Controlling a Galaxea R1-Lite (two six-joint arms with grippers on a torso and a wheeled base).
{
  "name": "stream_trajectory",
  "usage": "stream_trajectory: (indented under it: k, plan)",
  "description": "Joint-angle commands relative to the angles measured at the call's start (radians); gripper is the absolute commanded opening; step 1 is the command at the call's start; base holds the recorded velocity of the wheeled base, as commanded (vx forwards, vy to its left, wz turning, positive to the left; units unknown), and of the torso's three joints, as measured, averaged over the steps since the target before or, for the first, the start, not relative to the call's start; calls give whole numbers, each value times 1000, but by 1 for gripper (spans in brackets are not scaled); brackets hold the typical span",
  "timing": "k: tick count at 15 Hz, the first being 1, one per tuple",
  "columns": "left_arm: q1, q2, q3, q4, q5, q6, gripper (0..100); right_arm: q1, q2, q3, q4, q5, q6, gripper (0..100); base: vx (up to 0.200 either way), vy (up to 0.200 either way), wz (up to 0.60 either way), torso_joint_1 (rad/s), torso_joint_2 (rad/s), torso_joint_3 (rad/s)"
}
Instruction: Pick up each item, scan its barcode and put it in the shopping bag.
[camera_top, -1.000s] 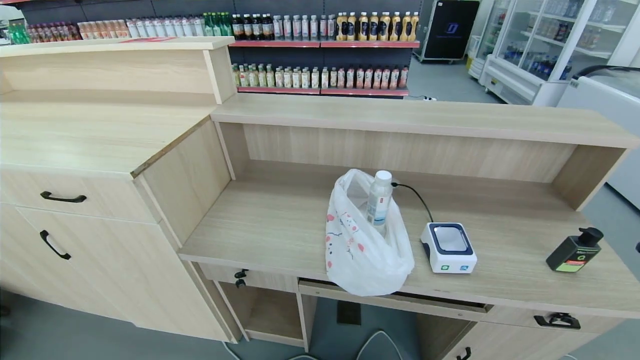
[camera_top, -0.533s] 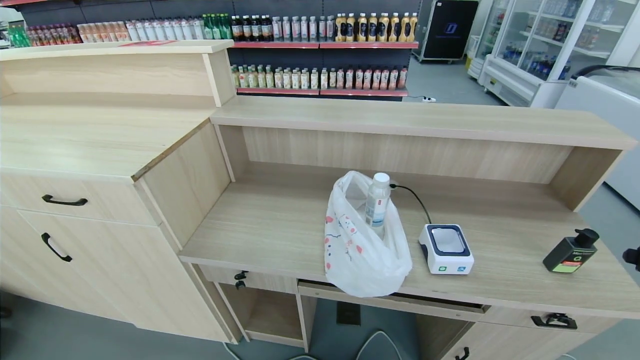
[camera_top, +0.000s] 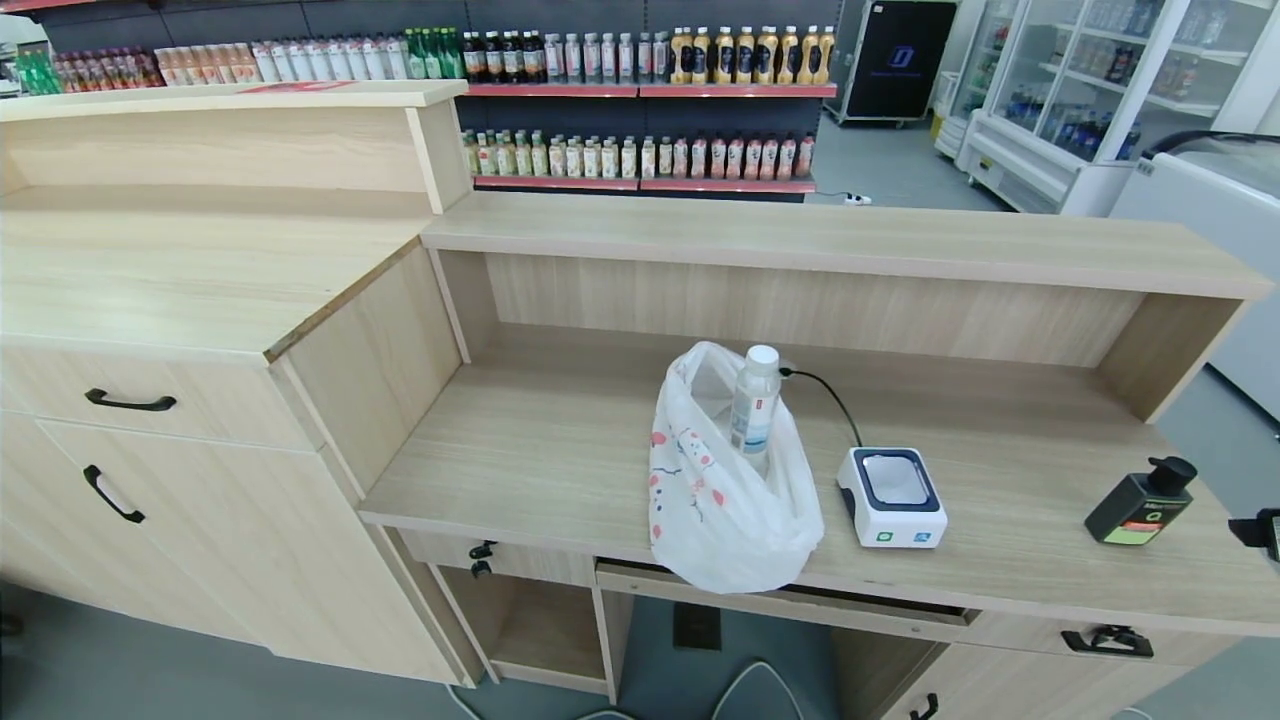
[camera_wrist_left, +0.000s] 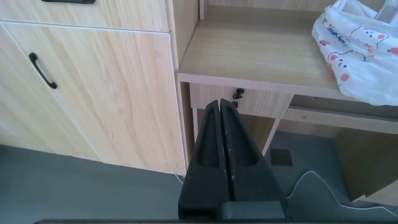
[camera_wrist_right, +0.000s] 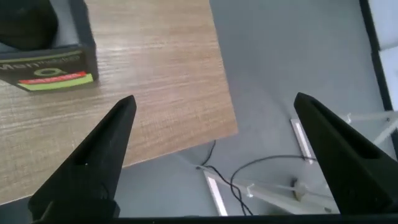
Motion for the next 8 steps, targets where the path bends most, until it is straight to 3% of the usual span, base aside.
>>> stream_trajectory:
  k: [1,5,8]
  plan:
    - [0,0,0,0,0,0,0,-3,54,-49,5,115,-33,100,0,0,0,0,0,0]
    - [0,0,0,0,0,0,0,-6,96,-75,30,357,-188,100,0,0,0,0,0,0]
    - [0,0,0,0,0,0,0,-3,120,-92,53,396,-247,100,0,0,0,0,0,0]
